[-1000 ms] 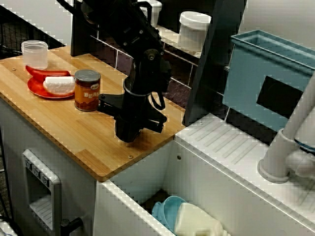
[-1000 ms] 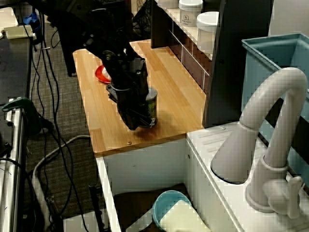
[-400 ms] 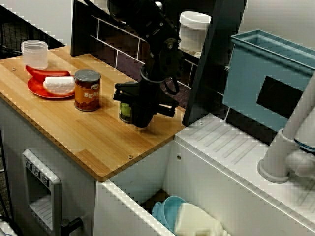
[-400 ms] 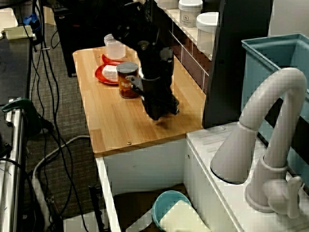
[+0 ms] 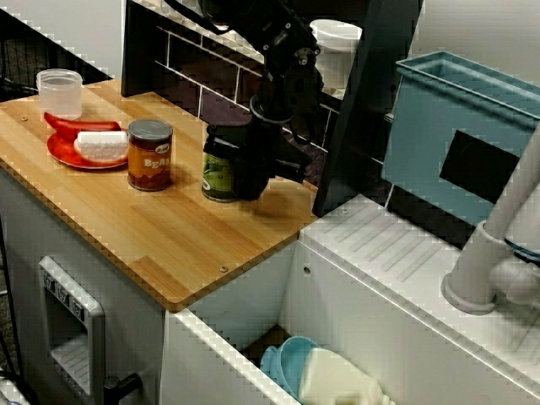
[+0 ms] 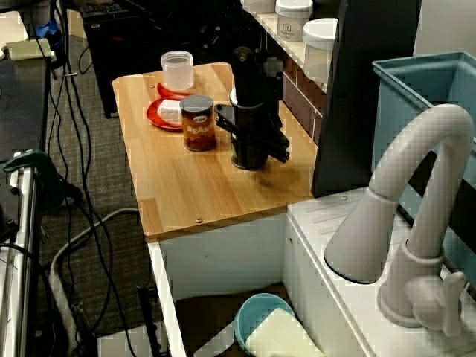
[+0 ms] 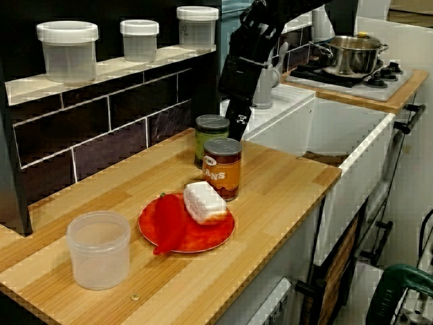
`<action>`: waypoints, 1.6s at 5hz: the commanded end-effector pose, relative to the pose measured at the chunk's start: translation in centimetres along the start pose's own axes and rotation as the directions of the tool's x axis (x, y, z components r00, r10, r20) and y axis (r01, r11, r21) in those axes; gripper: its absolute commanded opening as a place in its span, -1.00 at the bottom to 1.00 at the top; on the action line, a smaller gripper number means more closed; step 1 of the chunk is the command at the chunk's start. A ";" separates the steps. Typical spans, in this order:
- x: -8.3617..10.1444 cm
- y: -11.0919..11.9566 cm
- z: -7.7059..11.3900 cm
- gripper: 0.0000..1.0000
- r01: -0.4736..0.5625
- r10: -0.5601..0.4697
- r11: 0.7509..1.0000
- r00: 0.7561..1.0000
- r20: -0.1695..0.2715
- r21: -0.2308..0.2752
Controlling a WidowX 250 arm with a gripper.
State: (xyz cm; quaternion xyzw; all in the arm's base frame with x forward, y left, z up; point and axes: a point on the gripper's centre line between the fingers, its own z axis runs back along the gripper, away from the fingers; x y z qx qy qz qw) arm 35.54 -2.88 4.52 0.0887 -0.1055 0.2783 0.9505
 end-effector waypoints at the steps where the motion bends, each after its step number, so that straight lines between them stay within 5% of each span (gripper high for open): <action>1: 2.4 1.3 0.7 -1.00 0.007 -0.007 1.000 0.999 0.043 0.001; 3: 2.6 2.1 0.7 -1.00 0.002 -0.002 1.000 0.999 0.033 0.001; 5: 1.2 3.6 1.6 -1.00 0.010 -0.010 1.000 1.000 -0.011 -0.018; 8: -1.3 7.6 2.0 -1.00 0.012 -0.012 0.999 1.000 0.001 -0.038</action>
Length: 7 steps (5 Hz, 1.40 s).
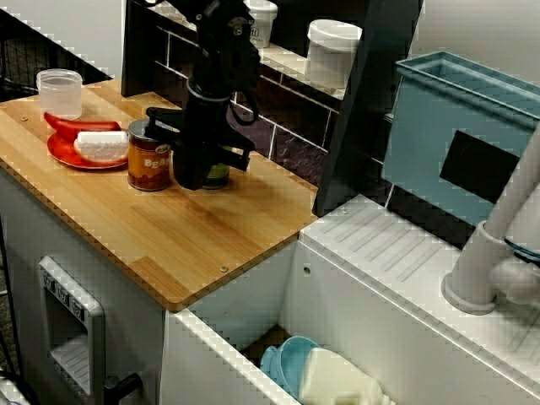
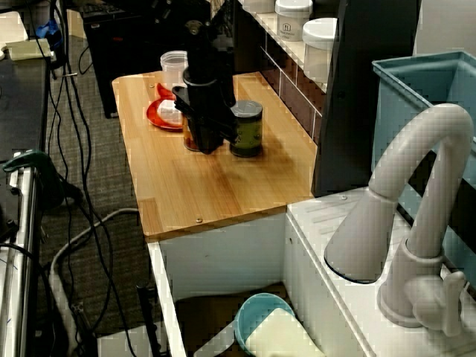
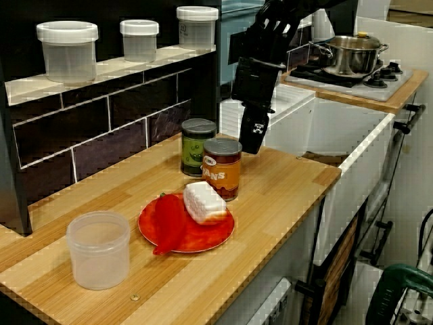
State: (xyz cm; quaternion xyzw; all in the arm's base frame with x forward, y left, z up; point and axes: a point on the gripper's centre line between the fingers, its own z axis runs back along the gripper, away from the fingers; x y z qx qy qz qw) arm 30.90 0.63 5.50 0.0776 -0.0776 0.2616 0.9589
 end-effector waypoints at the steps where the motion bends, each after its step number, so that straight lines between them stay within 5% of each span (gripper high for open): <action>1: -0.2 3.5 0.8 -1.00 -0.028 0.029 0.999 0.998 0.063 -0.029; 3: 0.4 4.7 -0.1 -1.00 -0.041 0.042 0.999 0.996 0.072 -0.024; 7: 5.0 2.7 -0.8 -1.00 -0.082 0.083 0.997 0.991 0.108 -0.012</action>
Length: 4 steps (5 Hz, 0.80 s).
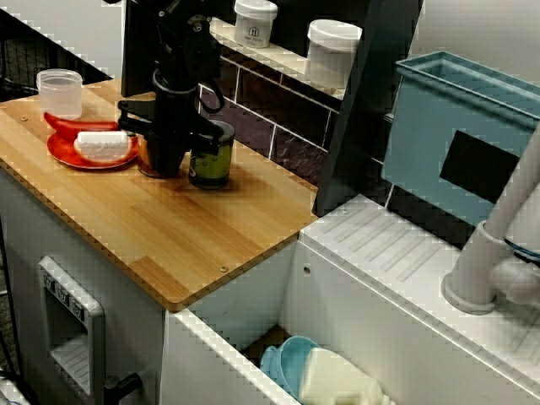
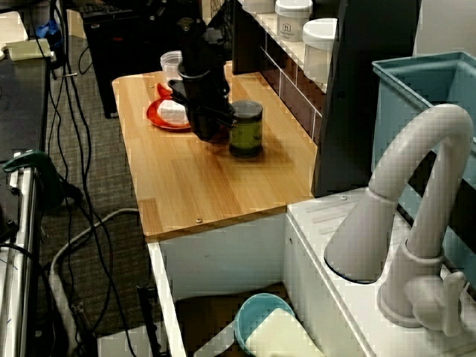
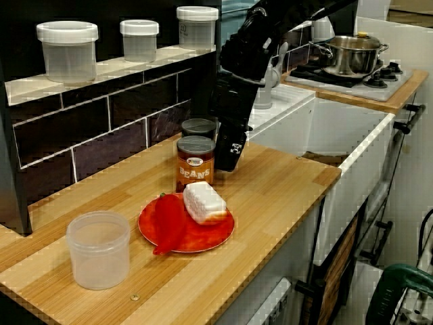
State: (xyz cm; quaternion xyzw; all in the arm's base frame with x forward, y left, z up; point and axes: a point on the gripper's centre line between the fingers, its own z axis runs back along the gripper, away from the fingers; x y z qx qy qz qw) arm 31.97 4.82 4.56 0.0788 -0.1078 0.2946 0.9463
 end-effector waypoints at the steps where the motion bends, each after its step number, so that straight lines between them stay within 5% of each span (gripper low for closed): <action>1: 3.5 -0.3 1.0 -1.00 -0.022 0.022 1.000 0.998 0.051 -0.005; 4: 4.8 0.6 1.6 -1.00 -0.033 0.033 0.999 0.999 0.036 -0.001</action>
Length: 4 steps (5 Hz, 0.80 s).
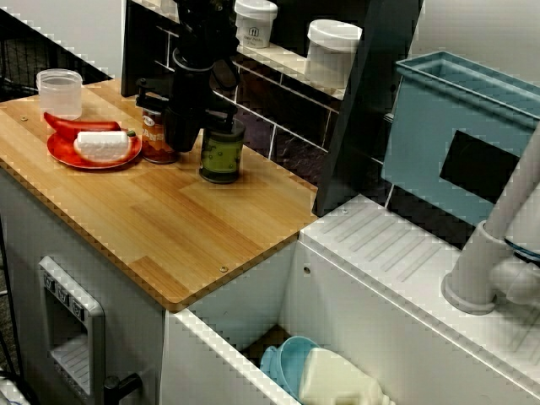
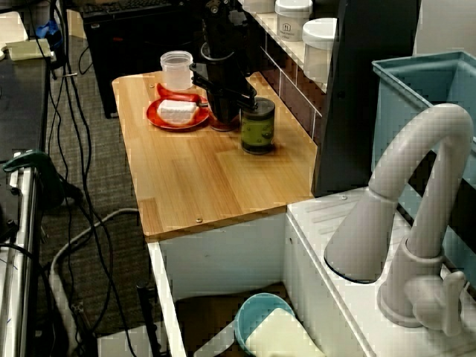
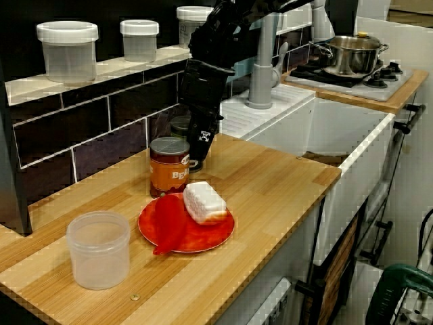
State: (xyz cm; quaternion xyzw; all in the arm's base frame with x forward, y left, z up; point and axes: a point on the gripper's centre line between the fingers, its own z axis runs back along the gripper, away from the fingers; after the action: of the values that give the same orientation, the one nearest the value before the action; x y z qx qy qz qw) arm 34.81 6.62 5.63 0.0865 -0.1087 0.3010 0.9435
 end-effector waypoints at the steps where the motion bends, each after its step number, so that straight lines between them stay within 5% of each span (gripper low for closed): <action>1: 0.6 1.1 1.7 -1.00 -0.015 0.015 1.000 1.000 0.025 -0.021; 4: 1.8 1.4 1.5 -1.00 -0.038 0.039 0.999 0.999 0.032 -0.021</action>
State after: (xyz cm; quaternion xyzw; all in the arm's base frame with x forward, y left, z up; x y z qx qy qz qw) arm 34.71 7.73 6.19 0.0783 -0.1074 0.3127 0.9405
